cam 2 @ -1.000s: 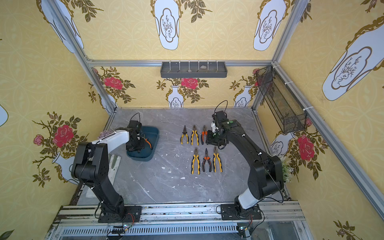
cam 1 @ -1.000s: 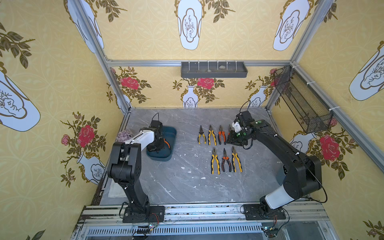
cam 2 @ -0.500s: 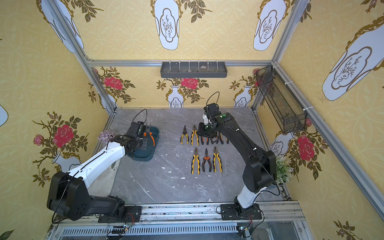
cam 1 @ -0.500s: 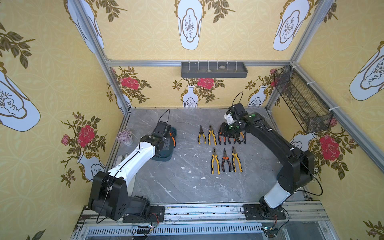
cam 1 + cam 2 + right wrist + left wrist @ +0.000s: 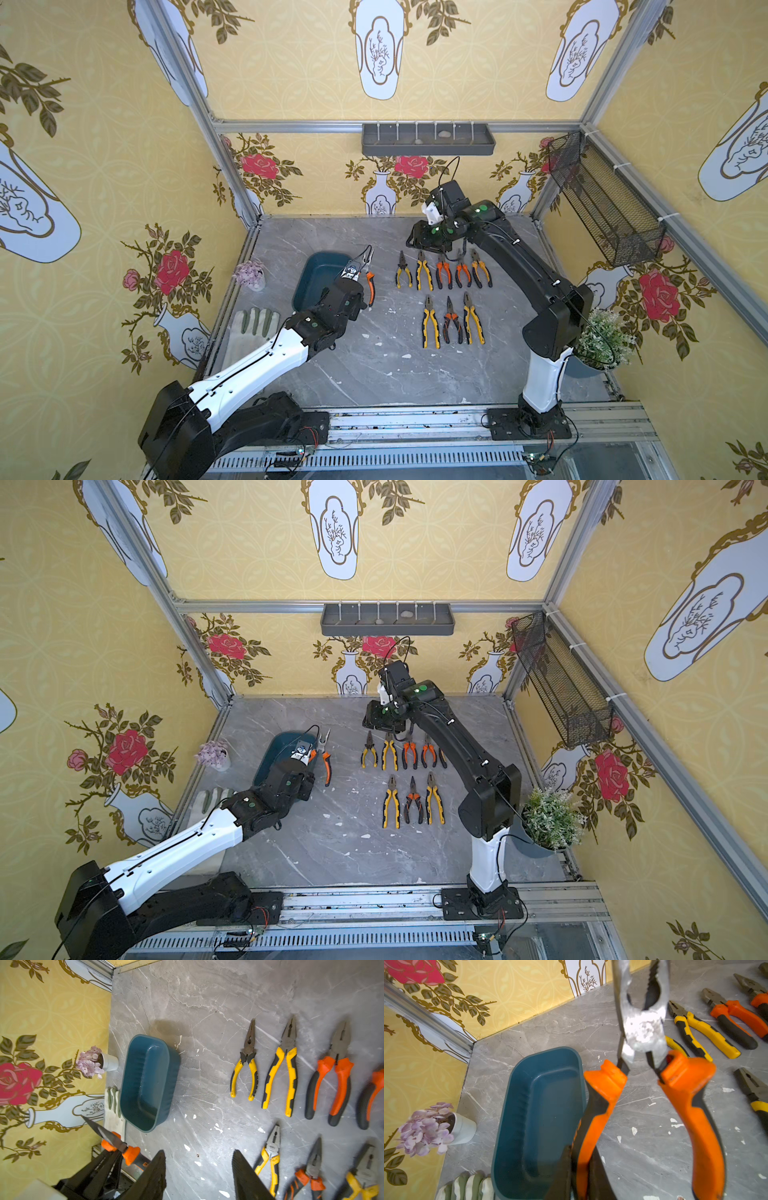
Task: Take the pliers out of the storage box
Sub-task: Pick up the pliers from the storage box, then place the pliers at the center of the board.
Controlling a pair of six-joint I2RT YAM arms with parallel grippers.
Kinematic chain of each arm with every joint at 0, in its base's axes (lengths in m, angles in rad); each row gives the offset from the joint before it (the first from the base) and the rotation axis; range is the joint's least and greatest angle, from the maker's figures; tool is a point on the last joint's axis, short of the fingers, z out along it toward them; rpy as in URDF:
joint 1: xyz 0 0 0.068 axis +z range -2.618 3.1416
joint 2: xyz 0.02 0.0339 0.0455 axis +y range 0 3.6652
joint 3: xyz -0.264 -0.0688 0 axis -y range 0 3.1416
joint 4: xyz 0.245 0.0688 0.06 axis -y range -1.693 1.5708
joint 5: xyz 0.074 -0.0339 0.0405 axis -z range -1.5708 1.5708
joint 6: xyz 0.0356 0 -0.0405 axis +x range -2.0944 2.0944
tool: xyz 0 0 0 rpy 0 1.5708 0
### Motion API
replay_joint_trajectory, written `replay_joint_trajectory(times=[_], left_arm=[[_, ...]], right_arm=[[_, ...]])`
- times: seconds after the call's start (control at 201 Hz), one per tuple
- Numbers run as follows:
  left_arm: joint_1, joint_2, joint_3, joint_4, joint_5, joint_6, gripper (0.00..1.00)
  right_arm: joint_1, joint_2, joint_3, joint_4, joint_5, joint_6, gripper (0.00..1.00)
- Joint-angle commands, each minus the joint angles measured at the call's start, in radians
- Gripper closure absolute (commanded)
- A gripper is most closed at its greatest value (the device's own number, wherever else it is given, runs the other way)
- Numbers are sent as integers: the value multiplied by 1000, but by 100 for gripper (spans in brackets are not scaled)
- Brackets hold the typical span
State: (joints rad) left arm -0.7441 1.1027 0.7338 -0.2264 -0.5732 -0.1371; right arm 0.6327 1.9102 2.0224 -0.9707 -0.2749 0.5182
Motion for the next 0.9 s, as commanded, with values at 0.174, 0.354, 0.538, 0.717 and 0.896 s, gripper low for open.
replay_joint_trajectory(times=[0.174, 0.354, 0.538, 0.717, 0.896], left_arm=[[-50, -25, -63, 180, -81, 72, 100], [-51, 47, -23, 137, -110, 59, 100], [-53, 78, 6, 123, -109, 35, 100], [-70, 94, 27, 118, -132, 32, 100], [-84, 139, 41, 116, -179, 19, 100]], right_arm=[[72, 63, 40, 61, -132, 176, 45], [133, 56, 27, 138, -144, 226, 47], [170, 44, 9, 167, -97, 255, 47], [173, 90, 35, 154, -48, 274, 46], [191, 132, 61, 133, 27, 336, 47]])
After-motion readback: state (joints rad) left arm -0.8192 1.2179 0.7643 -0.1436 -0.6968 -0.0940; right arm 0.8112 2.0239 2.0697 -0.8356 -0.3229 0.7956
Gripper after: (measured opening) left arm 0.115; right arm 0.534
